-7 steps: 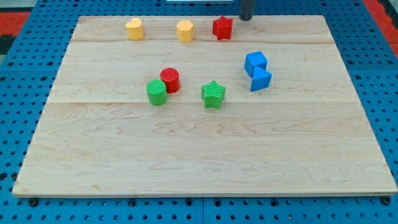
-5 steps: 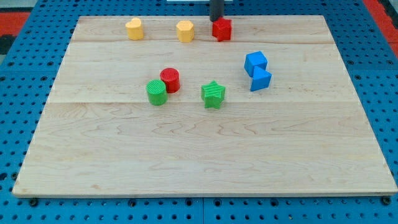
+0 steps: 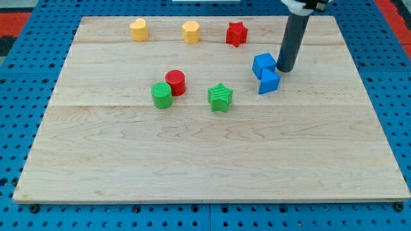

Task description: Nudge the blue cube left a bit

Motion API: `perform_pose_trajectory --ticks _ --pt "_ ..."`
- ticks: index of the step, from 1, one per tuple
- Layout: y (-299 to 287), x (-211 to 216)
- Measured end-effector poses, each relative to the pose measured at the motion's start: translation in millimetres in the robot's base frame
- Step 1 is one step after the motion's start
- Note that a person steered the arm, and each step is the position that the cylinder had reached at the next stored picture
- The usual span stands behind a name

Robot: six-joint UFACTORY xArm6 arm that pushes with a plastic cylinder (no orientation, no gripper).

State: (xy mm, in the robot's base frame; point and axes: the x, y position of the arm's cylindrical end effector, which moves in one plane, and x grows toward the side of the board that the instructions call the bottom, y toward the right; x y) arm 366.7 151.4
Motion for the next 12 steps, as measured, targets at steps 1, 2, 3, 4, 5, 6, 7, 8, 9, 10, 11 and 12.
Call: perform_pose_trajectory --ticks 1,2,3,4,5,6,7,8,9,10,11,12 --pt "-65.7 -5.9" --pt "-106.0 -33.3" --pt "-41.1 -10.9" --pt "0.5 -15.0" --pt "-4.3 -47.6" --pt "-39.9 -51.5" --pt "-39.9 -69.8" --pt "-67.0 -70.2" --pt "-122.8 -57.1" --pt "-140.1 -56.2" --pt "-115.7 -39.9" --pt "-123.5 -24.9"
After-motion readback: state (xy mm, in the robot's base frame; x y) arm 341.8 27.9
